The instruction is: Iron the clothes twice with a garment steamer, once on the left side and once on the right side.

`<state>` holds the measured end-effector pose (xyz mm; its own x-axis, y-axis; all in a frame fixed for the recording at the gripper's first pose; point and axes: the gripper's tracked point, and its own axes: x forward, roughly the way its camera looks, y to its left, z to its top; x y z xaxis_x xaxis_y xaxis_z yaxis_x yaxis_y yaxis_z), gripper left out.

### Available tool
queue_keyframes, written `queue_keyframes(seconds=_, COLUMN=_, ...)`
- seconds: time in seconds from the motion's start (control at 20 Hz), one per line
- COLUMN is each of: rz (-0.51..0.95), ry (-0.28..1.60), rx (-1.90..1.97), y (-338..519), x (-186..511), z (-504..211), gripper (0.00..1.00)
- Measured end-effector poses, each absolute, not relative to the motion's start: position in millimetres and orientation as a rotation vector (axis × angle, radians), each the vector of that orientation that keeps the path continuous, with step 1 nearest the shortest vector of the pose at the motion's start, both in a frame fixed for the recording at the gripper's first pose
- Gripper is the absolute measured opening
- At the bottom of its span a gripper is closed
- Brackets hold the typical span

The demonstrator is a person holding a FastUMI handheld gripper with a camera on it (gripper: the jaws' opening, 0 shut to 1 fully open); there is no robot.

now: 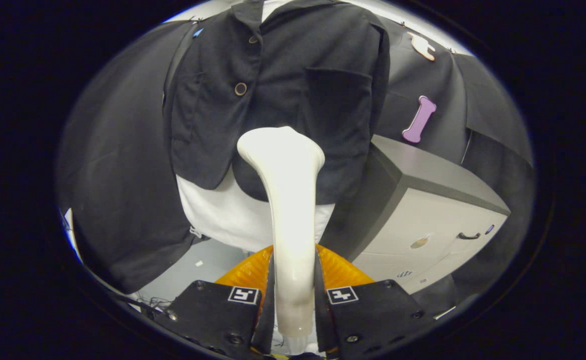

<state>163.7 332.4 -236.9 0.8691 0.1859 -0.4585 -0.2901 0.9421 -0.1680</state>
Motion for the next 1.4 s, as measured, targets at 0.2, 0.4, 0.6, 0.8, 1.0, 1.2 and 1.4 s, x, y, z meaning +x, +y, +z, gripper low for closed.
queue_keyframes(seconds=0.2, rz=0.254, ry=0.469, rx=-0.218, y=331, x=162, z=-239, gripper=0.36)
queue_keyframes(seconds=0.4, rz=0.251, ry=0.431, rx=-0.185, y=330, x=159, z=-213, gripper=0.36)
queue_keyframes(seconds=0.6, rz=0.250, ry=0.355, rx=-0.143, y=328, x=155, z=-166, gripper=0.36)
queue_keyframes(seconds=0.8, rz=0.251, ry=0.274, rx=-0.106, y=329, x=148, z=-113, gripper=0.36)
queue_keyframes(seconds=1.0, rz=0.260, ry=0.198, rx=-0.082, y=331, x=143, z=-67, gripper=0.36)
queue_keyframes(seconds=1.2, rz=0.268, ry=0.111, rx=-0.055, y=341, x=140, z=-16, gripper=0.36)
queue_keyframes(seconds=1.4, rz=0.284, ry=0.040, rx=-0.035, y=362, x=139, z=34, gripper=0.36)
